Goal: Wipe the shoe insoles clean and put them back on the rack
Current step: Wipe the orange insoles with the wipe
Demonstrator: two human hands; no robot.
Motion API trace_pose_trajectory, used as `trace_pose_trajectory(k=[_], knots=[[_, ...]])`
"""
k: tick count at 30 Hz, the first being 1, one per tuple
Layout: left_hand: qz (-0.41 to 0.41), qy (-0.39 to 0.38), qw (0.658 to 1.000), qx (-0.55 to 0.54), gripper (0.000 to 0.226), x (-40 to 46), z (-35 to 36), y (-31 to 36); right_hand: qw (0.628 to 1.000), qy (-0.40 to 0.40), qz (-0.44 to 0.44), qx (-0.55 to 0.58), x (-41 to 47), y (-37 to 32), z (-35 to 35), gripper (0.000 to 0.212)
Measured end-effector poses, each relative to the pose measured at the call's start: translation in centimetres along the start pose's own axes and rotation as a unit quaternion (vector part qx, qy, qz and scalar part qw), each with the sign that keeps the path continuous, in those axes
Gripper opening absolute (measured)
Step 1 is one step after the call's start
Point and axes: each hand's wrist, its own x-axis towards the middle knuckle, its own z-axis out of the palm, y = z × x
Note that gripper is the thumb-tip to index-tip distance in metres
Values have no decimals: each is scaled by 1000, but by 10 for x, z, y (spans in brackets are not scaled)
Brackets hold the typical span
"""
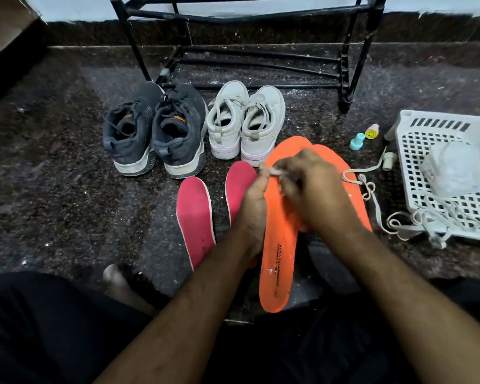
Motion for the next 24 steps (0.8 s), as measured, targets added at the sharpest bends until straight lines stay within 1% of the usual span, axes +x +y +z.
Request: trace_pose_trajectory(k=[1, 2, 3, 6, 7, 8, 11, 13, 15, 17, 18, 19, 20, 22, 24], knots=[[17, 14, 1000, -23, 69, 1, -4, 5, 999, -33, -23, 10, -11, -10, 7, 26], [39, 15, 999, -32, 68, 2, -8, 10, 997, -61, -35, 16, -21, -19, 12, 26], [50, 33, 998, -30, 70, 2, -12, 14, 996, -77, -42, 15, -29, -24, 15, 25], [23, 37, 998, -43, 88, 4, -16, 20, 994, -90, -55, 13, -29, -18, 12, 24], [20, 23, 999, -40, 90, 5, -16, 18, 995, -82, -52, 8, -25, -13, 11, 24], [23, 15, 999, -34, 86, 2, -13, 14, 997, -63, -42, 1, -19, -7, 9, 24], [22, 8, 1000, 1, 57, -6, 1, 0, 1000, 8, 15, -13, 3, 13, 3, 21], [12, -3, 1000, -4, 54, -7, 5, -4, 999, 17, 43, -4, 8, 16, -1, 22], [13, 11, 1000, -11, 64, -4, -2, 3, 1000, -11, 13, -1, -3, 6, -1, 22], [0, 7, 1000, -17, 90, 2, -13, 12, 997, -60, -44, 8, -22, -12, 0, 24], [-8, -6, 1000, -13, 98, 3, -15, 15, 995, -82, -59, 18, -31, -19, 0, 26], [-4, -4, 1000, -10, 100, 4, -15, 16, 993, -94, -68, 25, -36, -22, 0, 25], [8, -10, 1000, -16, 96, 3, -13, 15, 993, -96, -69, 24, -35, -22, -2, 24], [37, -44, 998, -32, 82, 2, -11, 7, 997, -64, -44, 2, -22, -11, -4, 20], [37, -54, 998, -24, 76, -1, -6, -2, 1000, 2, 2, -24, -3, 5, -9, 19]])
